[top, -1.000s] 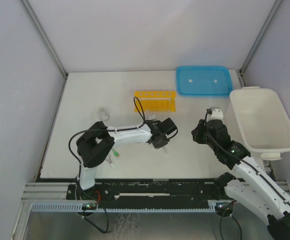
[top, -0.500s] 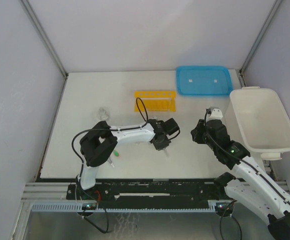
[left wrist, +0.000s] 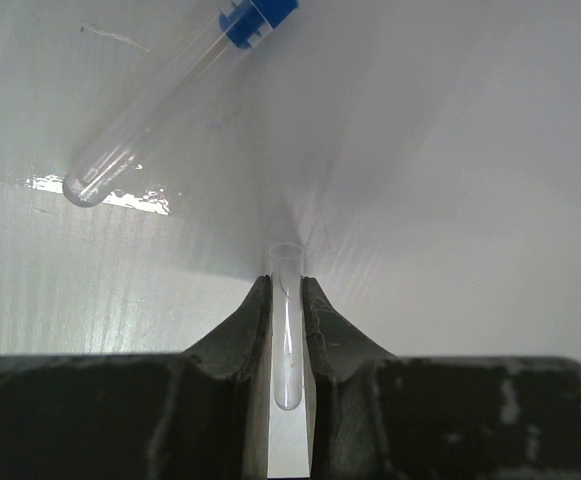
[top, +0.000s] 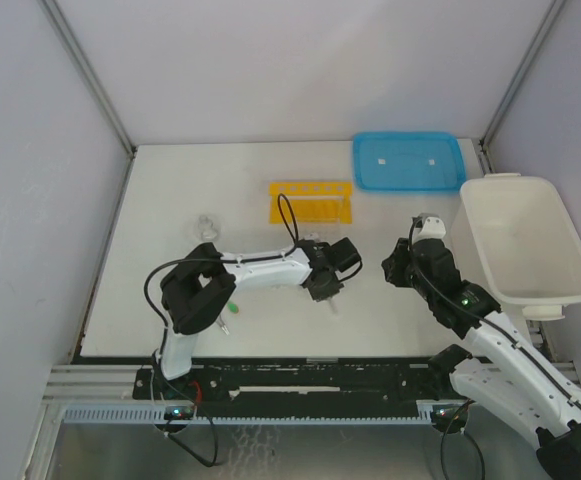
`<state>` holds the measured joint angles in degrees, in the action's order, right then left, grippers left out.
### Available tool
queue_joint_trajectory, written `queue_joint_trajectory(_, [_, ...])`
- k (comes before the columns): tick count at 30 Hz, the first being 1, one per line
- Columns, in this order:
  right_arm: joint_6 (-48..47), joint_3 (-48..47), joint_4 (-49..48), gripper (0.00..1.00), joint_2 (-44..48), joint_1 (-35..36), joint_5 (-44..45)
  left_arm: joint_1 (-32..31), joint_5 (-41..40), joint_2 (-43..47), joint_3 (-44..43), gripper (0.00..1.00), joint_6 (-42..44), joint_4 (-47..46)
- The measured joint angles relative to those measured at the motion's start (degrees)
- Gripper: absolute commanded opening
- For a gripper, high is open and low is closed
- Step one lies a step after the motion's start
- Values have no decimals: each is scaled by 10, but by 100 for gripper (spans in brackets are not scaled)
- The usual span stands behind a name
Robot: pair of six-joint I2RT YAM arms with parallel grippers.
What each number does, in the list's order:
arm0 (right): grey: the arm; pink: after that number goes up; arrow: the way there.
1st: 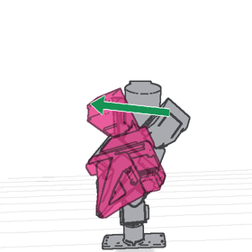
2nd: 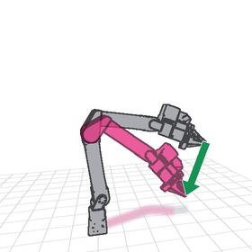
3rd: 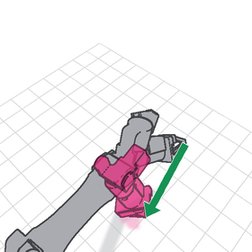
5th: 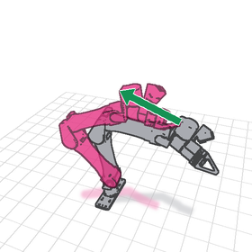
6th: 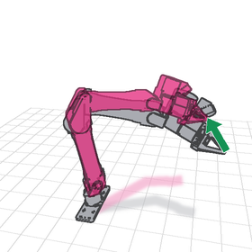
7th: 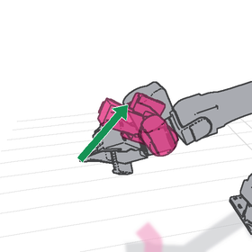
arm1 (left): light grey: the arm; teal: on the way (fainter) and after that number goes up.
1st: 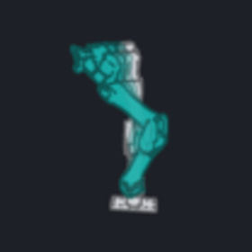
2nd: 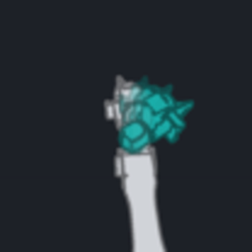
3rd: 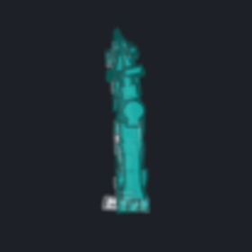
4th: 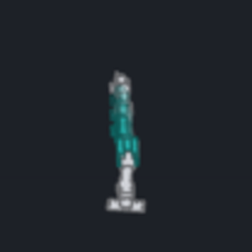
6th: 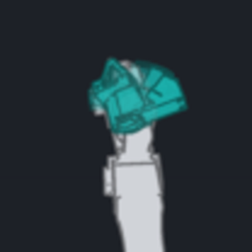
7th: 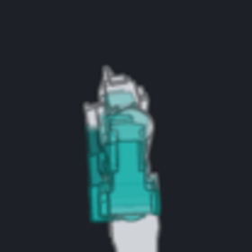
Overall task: Organize the chemistry lab equipment
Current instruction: Pick up the test tube at the center of the board.
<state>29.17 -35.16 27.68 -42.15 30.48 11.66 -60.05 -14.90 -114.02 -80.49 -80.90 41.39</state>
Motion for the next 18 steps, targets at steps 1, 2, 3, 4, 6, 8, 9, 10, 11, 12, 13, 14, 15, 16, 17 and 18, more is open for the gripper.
queue_joint_trajectory(1, [0, 0, -1, 25, -1, 0, 0, 0, 0, 0, 0, 22, 2, -3])
queue_joint_trajectory(2, [0, 0, -1, 25, -1, 0, 0, -2, 0, 0, 0, 23, 5, -5])
queue_joint_trajectory(3, [0, 0, -1, 25, -1, 0, 0, -2, 0, 0, 0, 23, 6, -7])
queue_joint_trajectory(4, [0, 0, -1, 25, -2, 0, 0, -3, 0, 0, 0, 23, 6, -10])
queue_joint_trajectory(6, [0, 0, -1, 25, -2, 0, -1, -6, 0, 0, 0, 25, 8, -15])
queue_joint_trajectory(8, [0, 0, -2, 25, -3, 0, -1, -6, 0, 0, 0, 25, 10, -18])
queue_joint_trajectory(9, [0, 0, -2, 25, -3, 0, -1, -7, 0, 0, 0, 25, 11, -19])
queue_joint_trajectory(10, [0, 0, -2, 25, -3, 0, -1, -7, 0, 0, 0, 25, 12, -21])
queue_joint_trajectory(11, [0, 0, -2, 25, -3, 0, -1, -8, 0, 0, 0, 25, 13, -23])
queue_joint_trajectory(12, [0, 0, -2, 25, -3, 0, -1, -8, 1, 0, 0, 25, 15, -25])
queue_joint_trajectory(13, [0, 0, -2, 25, -3, 0, -1, -9, 1, 0, 0, 25, 16, -27])
queue_joint_trajectory(14, [0, 0, -3, 25, -3, 0, -1, -9, 1, 0, 0, 25, 17, -29])
queue_joint_trajectory(15, [0, 0, -3, 25, -3, 0, 0, -9, 1, 0, 0, 25, 20, -30])
queue_joint_trajectory(16, [0, 0, -3, 25, -3, 0, 0, -9, 1, 0, 0, 25, 21, -32])
queue_joint_trajectory(17, [0, 0, -3, 25, -3, 1, 0, -9, 1, 0, 0, 25, 23, -34])
queue_joint_trajectory(18, [0, 0, -3, 25, -3, 0, 0, -10, 0, 0, 1, 25, 26, -35])
